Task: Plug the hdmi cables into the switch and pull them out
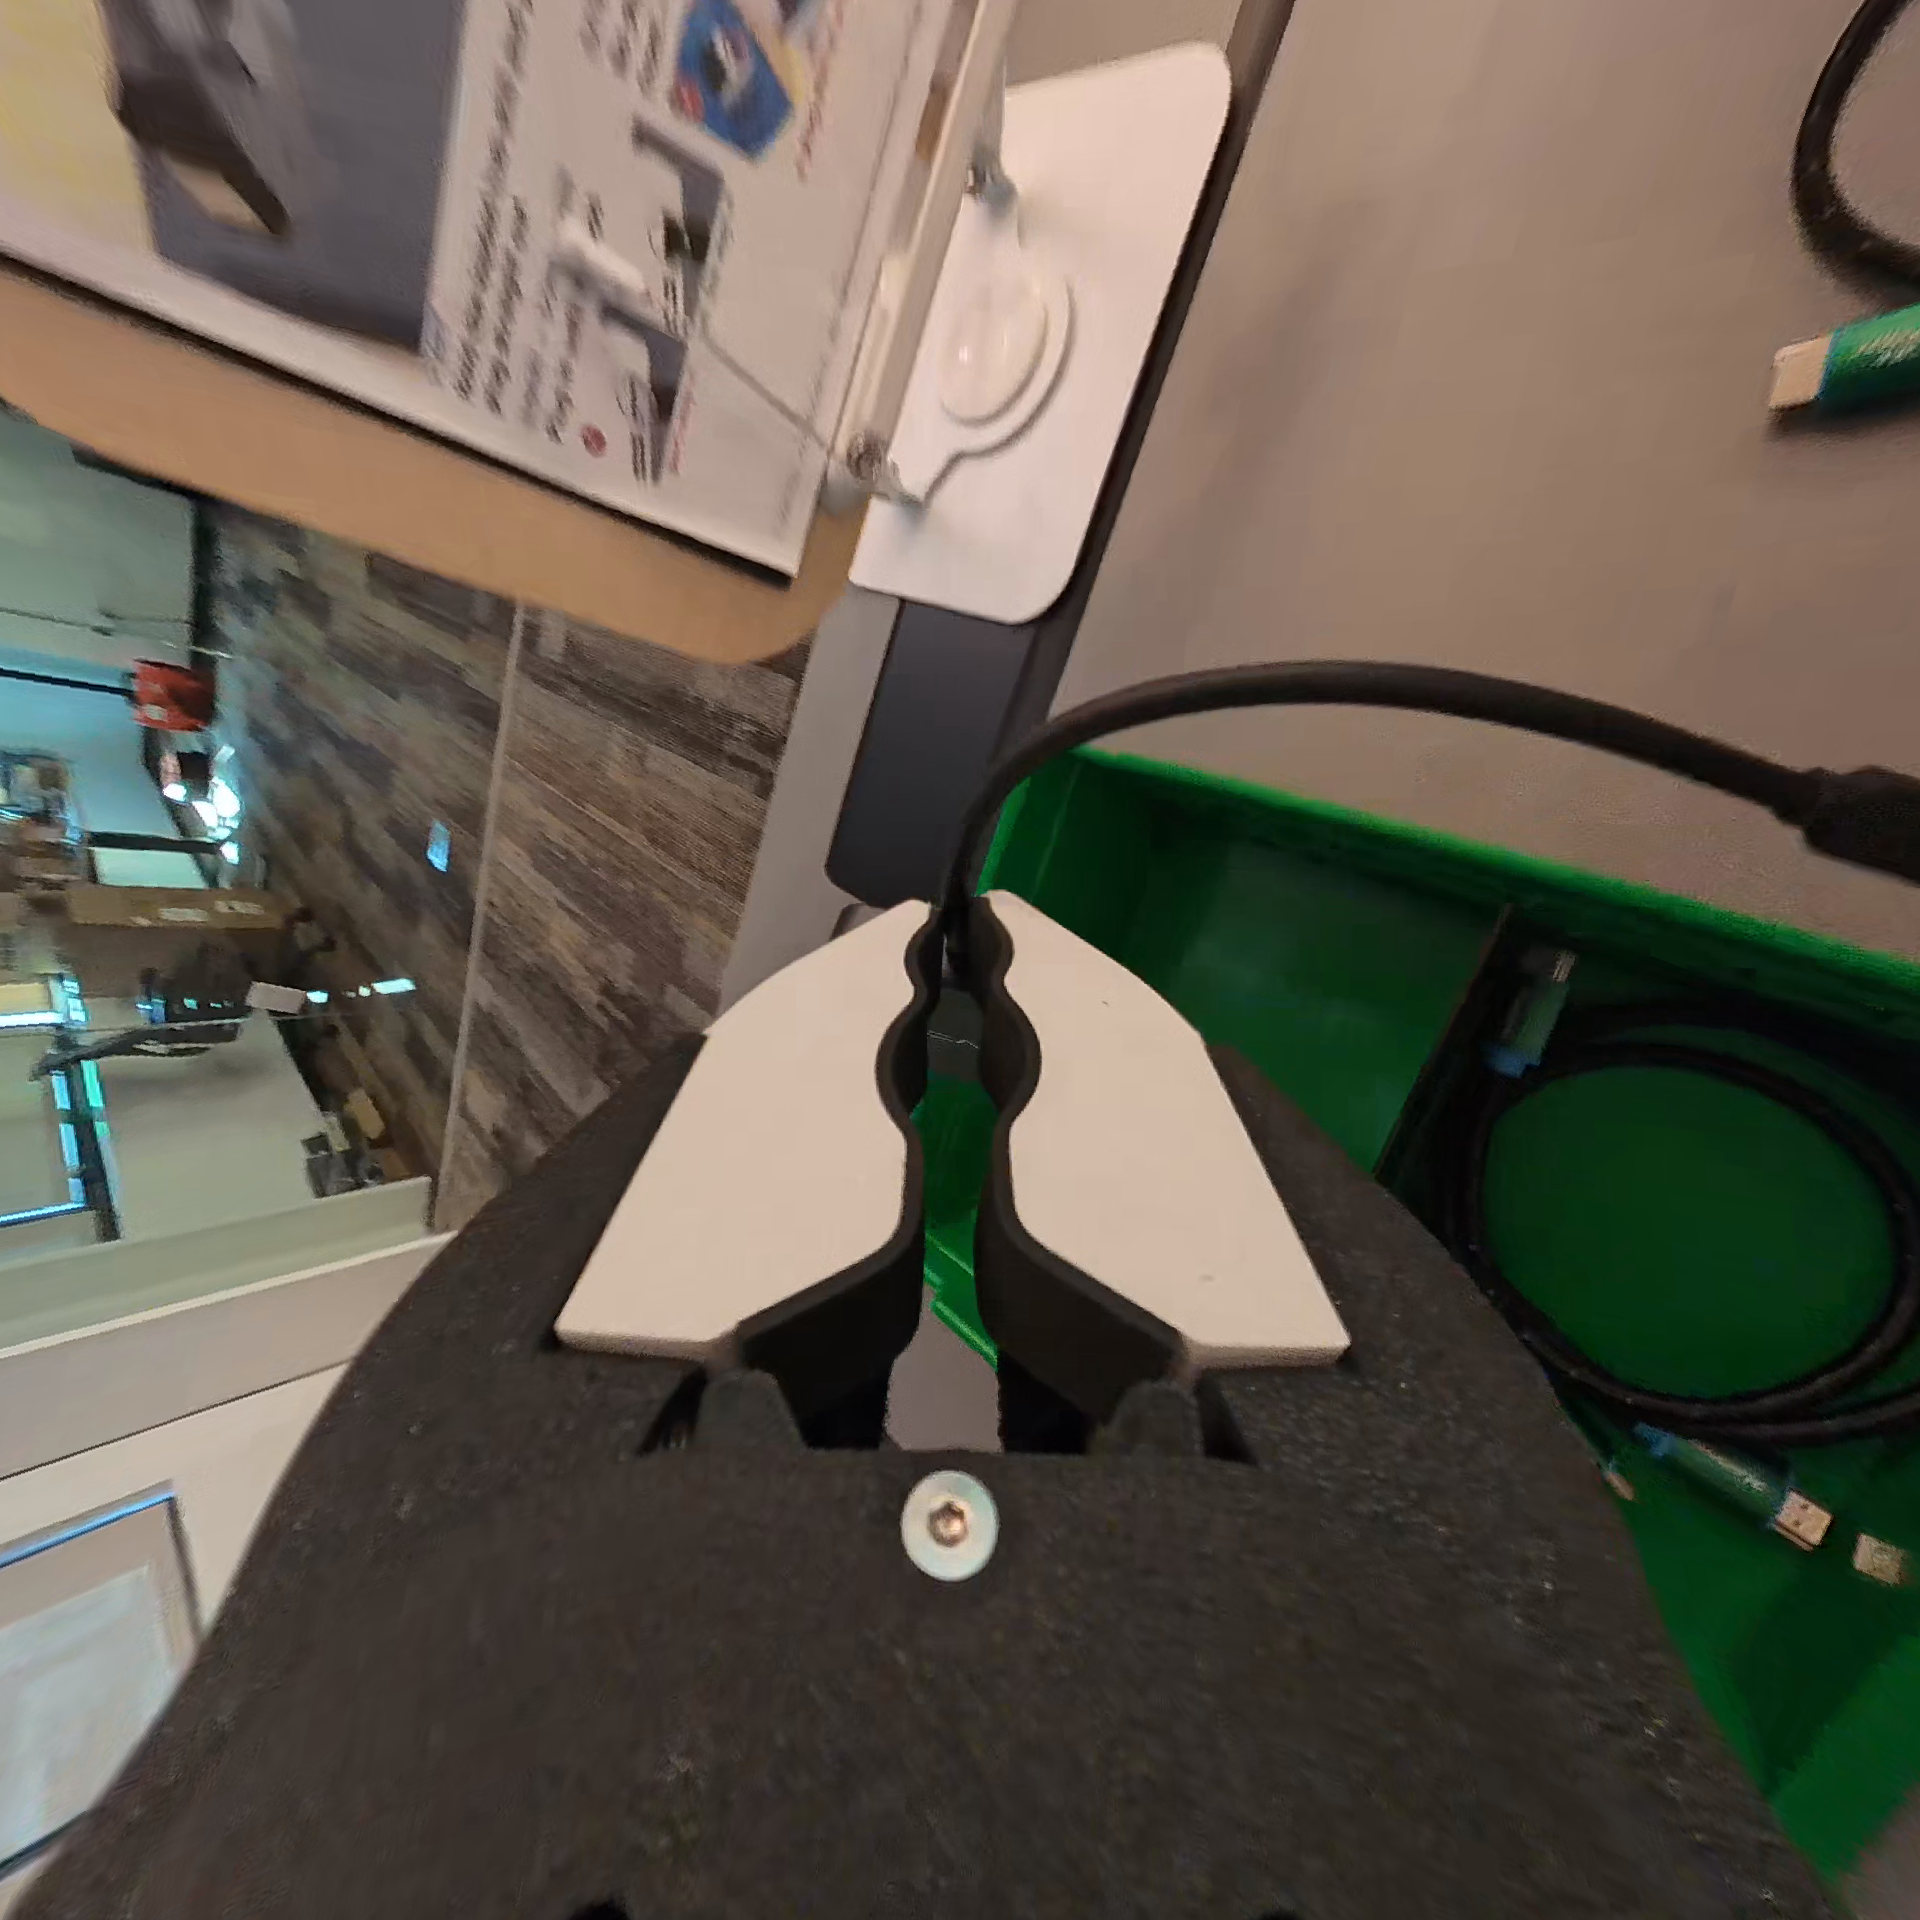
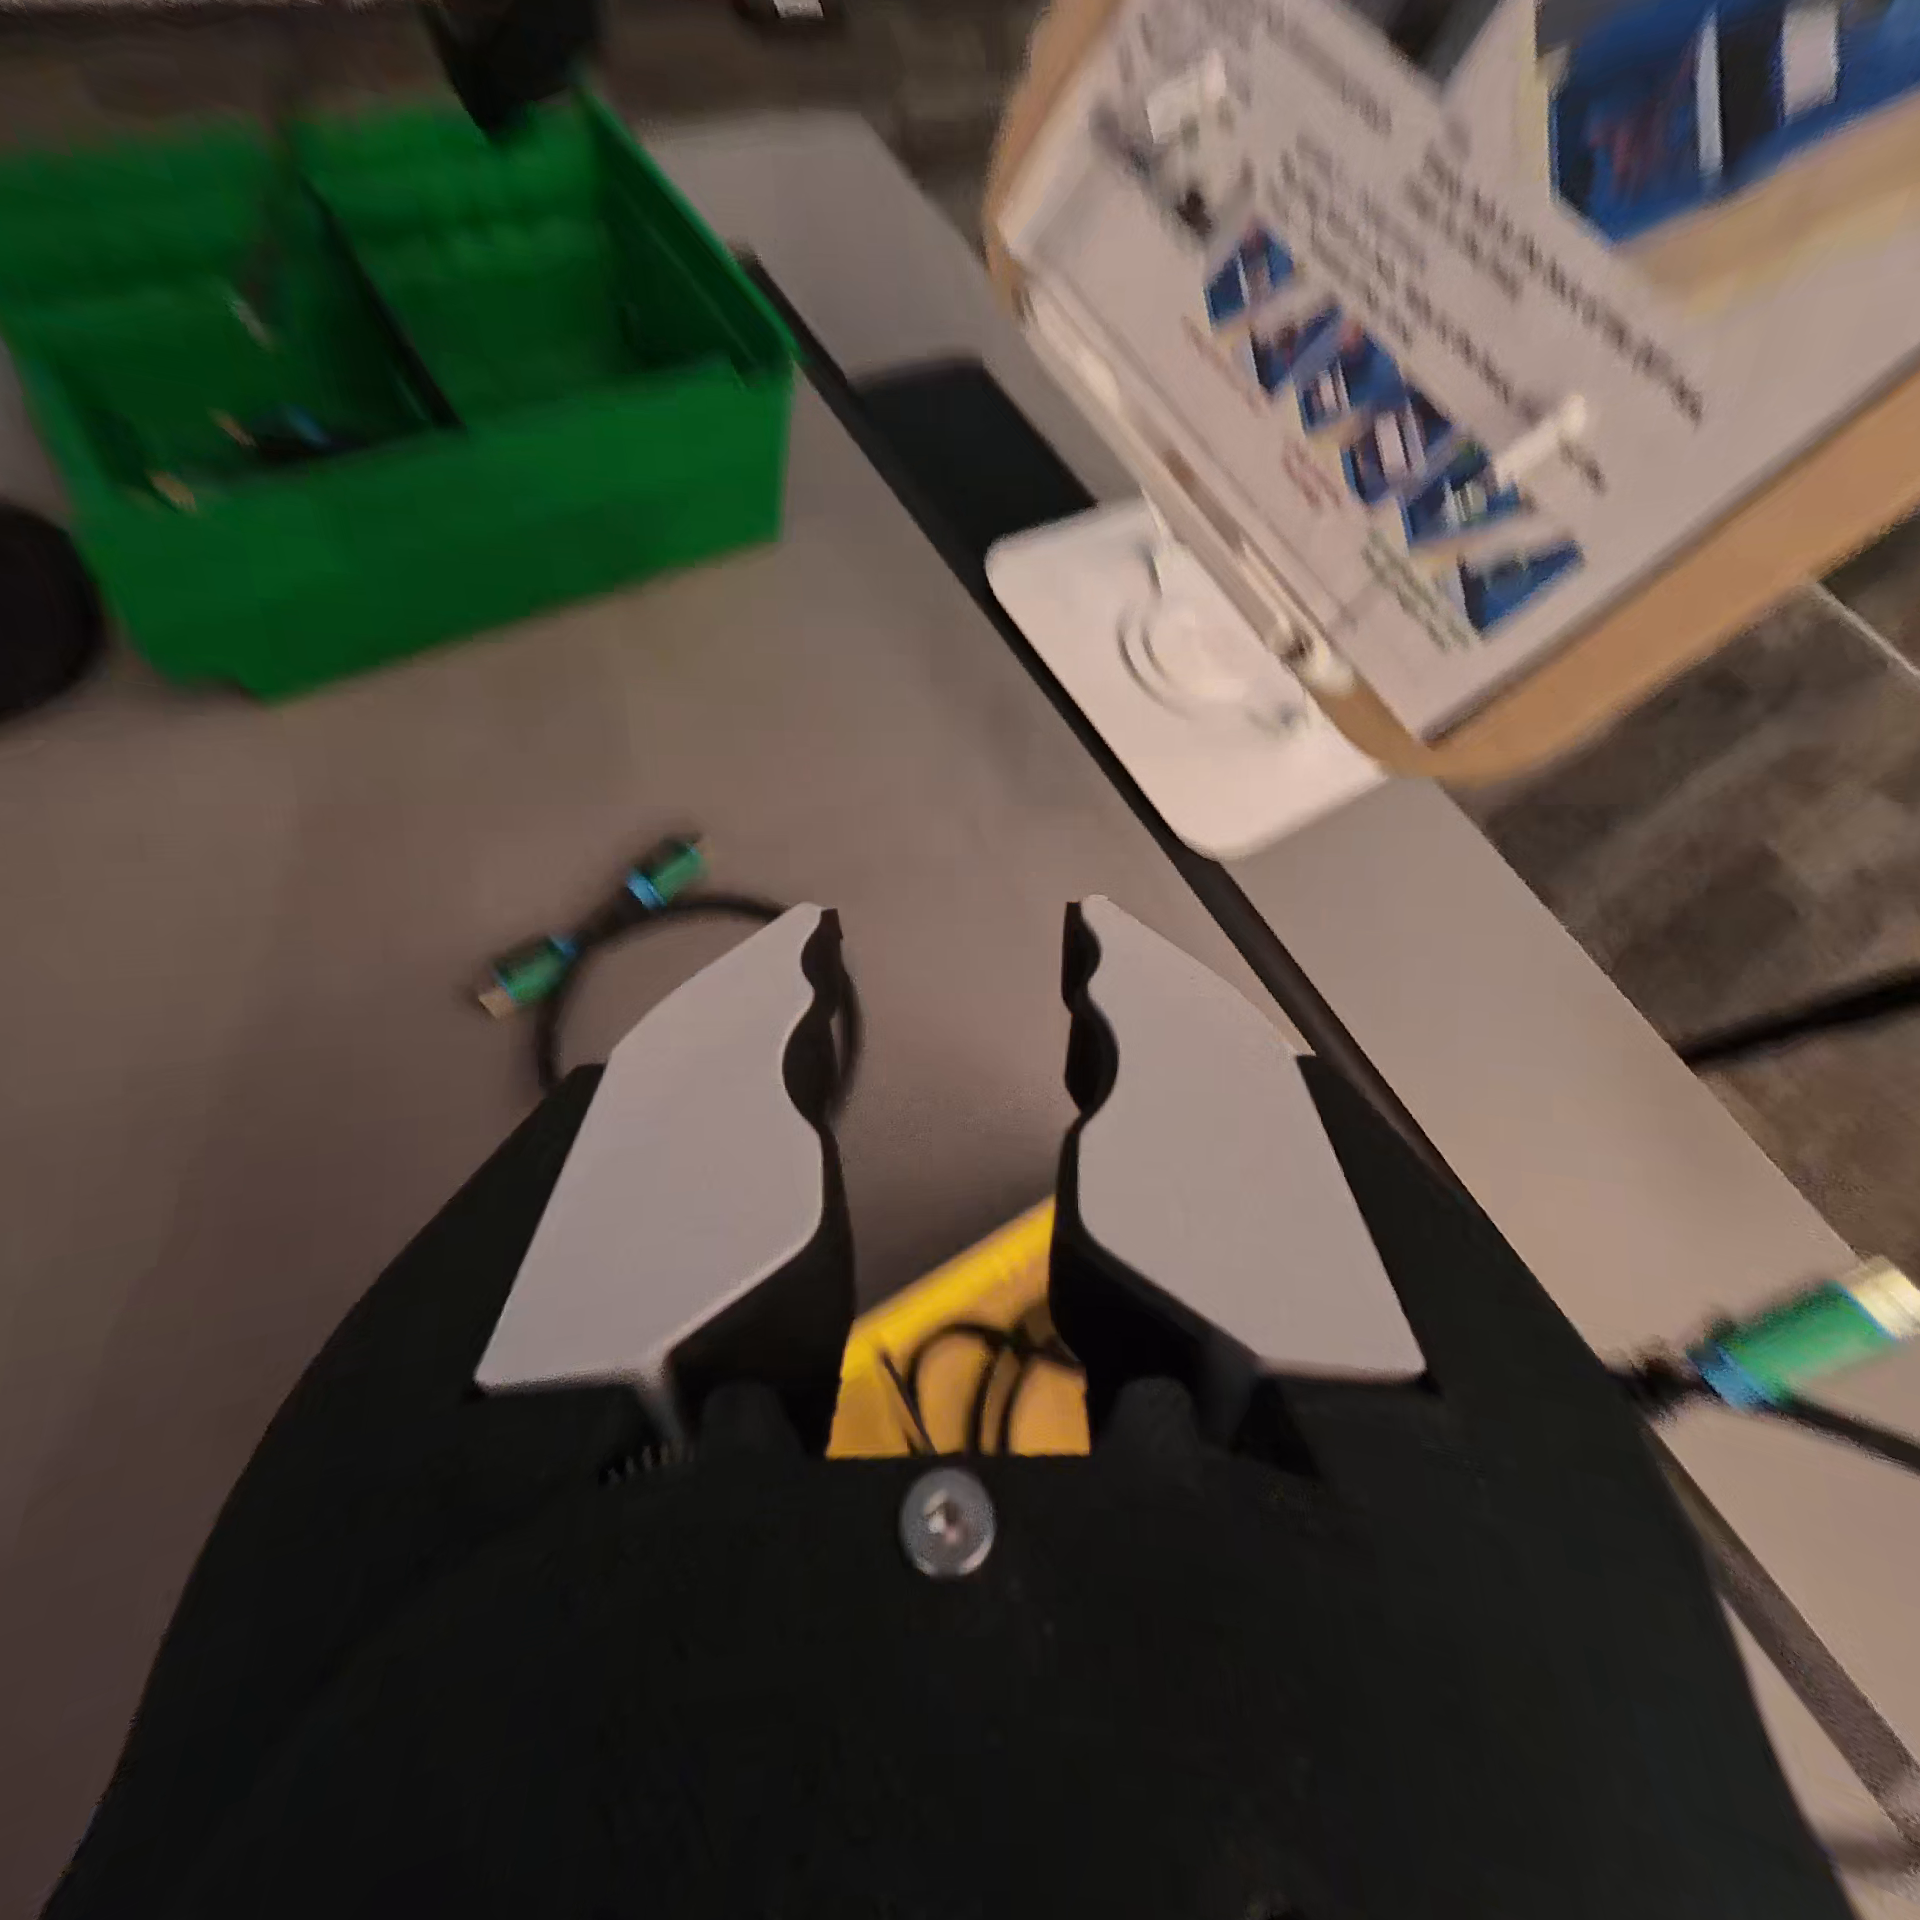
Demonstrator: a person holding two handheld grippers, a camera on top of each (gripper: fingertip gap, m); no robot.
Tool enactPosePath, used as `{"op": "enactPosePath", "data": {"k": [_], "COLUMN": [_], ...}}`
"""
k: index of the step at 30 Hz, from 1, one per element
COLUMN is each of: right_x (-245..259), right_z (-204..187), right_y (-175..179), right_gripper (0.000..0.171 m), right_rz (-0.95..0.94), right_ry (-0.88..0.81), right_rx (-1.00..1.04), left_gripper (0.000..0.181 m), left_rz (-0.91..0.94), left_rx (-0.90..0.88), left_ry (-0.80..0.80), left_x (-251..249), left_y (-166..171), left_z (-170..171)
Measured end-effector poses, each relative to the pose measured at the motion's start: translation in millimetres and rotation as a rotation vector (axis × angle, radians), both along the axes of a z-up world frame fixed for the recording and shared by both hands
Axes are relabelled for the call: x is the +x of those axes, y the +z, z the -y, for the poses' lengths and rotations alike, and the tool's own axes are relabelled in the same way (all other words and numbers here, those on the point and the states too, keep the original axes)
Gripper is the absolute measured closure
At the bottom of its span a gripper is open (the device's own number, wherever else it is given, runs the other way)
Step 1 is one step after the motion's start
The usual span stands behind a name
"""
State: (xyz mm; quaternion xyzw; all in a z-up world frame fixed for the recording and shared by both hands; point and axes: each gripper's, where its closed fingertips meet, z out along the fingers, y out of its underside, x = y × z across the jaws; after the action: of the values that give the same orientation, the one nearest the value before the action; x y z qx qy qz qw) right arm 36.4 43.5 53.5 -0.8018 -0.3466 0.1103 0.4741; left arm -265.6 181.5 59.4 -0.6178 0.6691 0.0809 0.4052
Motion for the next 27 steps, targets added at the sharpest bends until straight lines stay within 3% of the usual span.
{"op": "enactPosePath", "data": {"k": [3,7,11,17,19,22,24,27], "right_x": [-53.1,-104.0,-127.5,-134.5,-136.8,-141.2,-139.2,-133.0], "right_z": [12.3,33.5,43.1,30.2,29.8,35.4,34.4,29.4], "right_y": [28.9,37.8,37.7,13.5,7.9,-6.3,-9.9,-5.8], "right_gripper": [0.129,0.120,0.112,0.112,0.117,0.158,0.166,0.166], "right_rz": [-0.255,-0.458,-0.648,-0.724,-0.742,-0.695,-0.689,-0.697], "right_ry": [0.160,0.324,0.368,0.303,0.309,0.358,0.363,0.351], "right_rx": [0.055,-0.012,-0.166,-0.336,-0.383,-0.465,-0.490,-0.444], "left_gripper": [0.177,0.177,0.177,0.177,0.177,0.177,0.176,0.176], "left_rz": [-0.013,-0.026,-0.121,-0.161,-0.193,-0.202,-0.157,0.051], "left_rx": [0.061,0.140,0.259,0.247,0.253,0.258,0.216,0.118], "left_ry": [-0.052,-0.165,-0.172,-0.220,-0.227,-0.225,-0.182,-0.072], "left_x": [29.5,79.3,111.4,150.8,158.6,167.2,165.5,155.1], "left_y": [18.1,25.6,17.9,-4.7,-12.3,-17.6,-16.9,-5.3], "left_z": [28.9,73.7,93.5,118.2,123.9,130.5,131.0,129.9]}}
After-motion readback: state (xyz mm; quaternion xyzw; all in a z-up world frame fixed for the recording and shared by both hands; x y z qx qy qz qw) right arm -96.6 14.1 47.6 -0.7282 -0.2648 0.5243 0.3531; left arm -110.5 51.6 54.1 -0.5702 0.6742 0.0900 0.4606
